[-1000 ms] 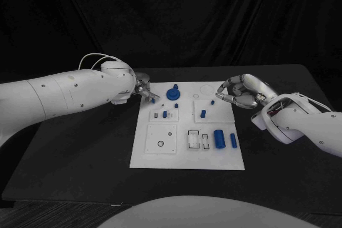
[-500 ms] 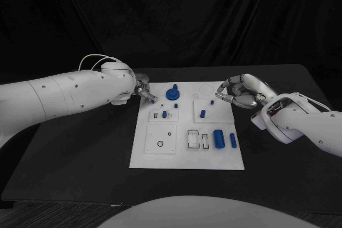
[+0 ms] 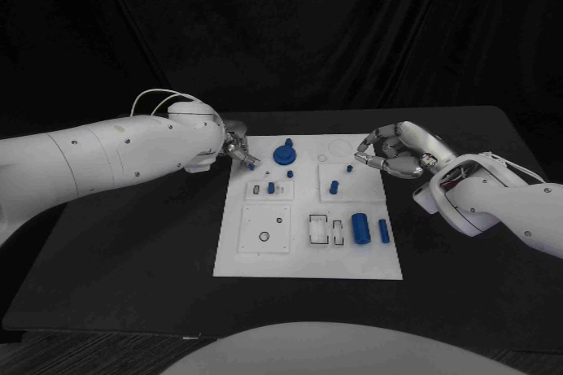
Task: Assemble the parts on the task board
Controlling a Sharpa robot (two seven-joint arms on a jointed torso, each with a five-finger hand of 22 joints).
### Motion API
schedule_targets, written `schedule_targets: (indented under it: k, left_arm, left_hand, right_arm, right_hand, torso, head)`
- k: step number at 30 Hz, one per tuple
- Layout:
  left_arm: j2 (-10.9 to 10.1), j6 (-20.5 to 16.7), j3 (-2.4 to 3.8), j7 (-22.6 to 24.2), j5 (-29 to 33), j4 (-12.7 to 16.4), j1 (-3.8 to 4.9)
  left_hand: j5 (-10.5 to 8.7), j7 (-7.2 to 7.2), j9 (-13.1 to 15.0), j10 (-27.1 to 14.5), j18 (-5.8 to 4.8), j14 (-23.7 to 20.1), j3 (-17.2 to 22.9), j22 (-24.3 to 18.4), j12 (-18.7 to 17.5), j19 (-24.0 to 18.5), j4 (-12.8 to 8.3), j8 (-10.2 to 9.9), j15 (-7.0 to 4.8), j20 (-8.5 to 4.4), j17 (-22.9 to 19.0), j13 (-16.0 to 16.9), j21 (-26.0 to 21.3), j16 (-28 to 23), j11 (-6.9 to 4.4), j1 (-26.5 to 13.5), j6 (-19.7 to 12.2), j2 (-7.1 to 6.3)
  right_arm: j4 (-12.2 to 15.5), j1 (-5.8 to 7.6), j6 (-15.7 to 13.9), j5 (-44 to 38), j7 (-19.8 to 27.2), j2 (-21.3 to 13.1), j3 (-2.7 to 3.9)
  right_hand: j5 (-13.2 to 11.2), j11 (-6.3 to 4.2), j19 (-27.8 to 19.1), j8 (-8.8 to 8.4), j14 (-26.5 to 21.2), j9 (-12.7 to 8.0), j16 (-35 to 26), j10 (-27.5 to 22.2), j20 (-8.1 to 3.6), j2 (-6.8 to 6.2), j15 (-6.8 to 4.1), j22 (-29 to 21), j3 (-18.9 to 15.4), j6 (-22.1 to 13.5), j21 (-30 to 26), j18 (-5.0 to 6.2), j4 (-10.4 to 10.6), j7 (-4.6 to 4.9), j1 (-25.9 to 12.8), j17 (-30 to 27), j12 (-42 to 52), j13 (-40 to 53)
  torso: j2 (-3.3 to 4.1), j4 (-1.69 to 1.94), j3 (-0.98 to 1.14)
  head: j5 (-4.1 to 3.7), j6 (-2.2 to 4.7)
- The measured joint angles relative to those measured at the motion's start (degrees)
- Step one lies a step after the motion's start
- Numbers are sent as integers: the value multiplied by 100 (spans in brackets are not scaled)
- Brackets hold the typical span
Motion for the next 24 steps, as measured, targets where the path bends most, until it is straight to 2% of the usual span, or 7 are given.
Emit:
schedule_targets:
  k: [9, 11, 14, 17, 19, 21, 24]
  left_arm:
    - [11, -10, 1, 18, 14, -21, -29]
    - [11, -10, 1, 20, 28, -24, -33]
    - [13, -11, 1, 23, 48, -26, -35]
    - [14, -11, 1, 25, 66, -27, -37]
    - [14, -11, 2, 25, 76, -27, -38]
    - [14, -12, 2, 26, 85, -27, -39]
    - [13, -14, 2, 26, 94, -26, -41]
  left_hand:
    - [625, -1, 16, 0, -1, 0, 111, 0, 0, 0, -110, -105, 0, 0, 0, 0, 0, 0, 0, 159, 0, -67]
    - [625, -1, 61, 0, 0, 0, 115, 0, 0, 0, -112, -106, 0, 0, 0, 0, 0, 0, -1, 237, 0, -68]
    - [347, 0, 66, 0, -1, 0, 673, 0, 0, 0, -180, -150, 0, -1, 0, 0, 0, 0, -1, 330, 1, -157]
    - [347, 0, 96, 0, 0, 0, 674, 0, 0, 0, -179, -150, 0, 0, 0, 0, 0, 0, -1, 381, 2, -209]
    - [347, 2, 135, 0, 0, 0, 1013, 0, 0, 0, -197, -238, 0, -1, 0, 0, 0, 0, -1, 382, 2, -210]
    - [347, 30, 136, 0, -1, 0, 1036, 0, 0, 0, -181, -238, 0, -1, 0, 0, 0, 0, -1, 407, 30, -244]
    - [346, 30, 147, 0, -1, 0, 1443, 0, 0, 0, -218, -239, 0, -1, 0, 0, 0, 0, -1, 340, 32, -416]
  right_arm:
    - [-4, 0, 14, 0, -8, 3, 0]
    - [-5, 0, 17, 0, -11, 4, 0]
    - [-6, 0, 22, 0, -15, 6, 0]
    - [-7, 0, 27, 0, -18, 8, 0]
    - [-8, 0, 30, 0, -20, 11, 0]
    - [-9, -1, 32, 0, -22, 14, 0]
    - [-11, -1, 36, 0, -24, 17, 0]
  right_hand:
    - [0, 0, 0, 0, 0, 0, 0, 0, 0, 0, 0, 0, 0, 0, 0, 0, 0, 0, 0, 0, 0, 0]
    - [0, 0, 0, 0, 0, 0, 0, 0, 0, 0, 0, 0, 0, 0, 0, 0, 0, 0, 0, 0, 0, 0]
    - [0, 0, 0, 0, 0, 0, 0, 0, 0, 0, 0, 0, 0, 0, 0, 0, 0, 0, 0, 0, 0, 0]
    - [0, 0, 0, 0, 0, 0, 0, 0, 0, 0, 0, 0, 0, 0, 0, 0, 0, 0, 0, 0, 0, 0]
    - [0, 0, 0, 0, 0, 0, 0, 0, 0, 0, 0, 0, 0, 0, 0, 0, 0, 0, 0, 0, 0, 0]
    - [0, 0, 0, 0, 0, 0, 0, 0, 0, 0, 0, 0, 0, 0, 0, 0, 0, 0, 0, 0, 0, 0]
    - [0, 0, 0, 0, 0, 0, 0, 0, 0, 0, 0, 0, 0, 0, 0, 0, 0, 0, 0, 0, 0, 0]
  torso:
    - [1, 2, 1]
    - [1, 1, 1]
    - [1, 1, 1]
    - [1, 1, 1]
    - [1, 1, 1]
    - [1, 1, 1]
    - [1, 1, 1]
  head:
    - [-4, 0]
    - [-4, 0]
    - [-4, 0]
    - [0, 0]
    - [6, 0]
    - [7, 0]
    - [7, 0]
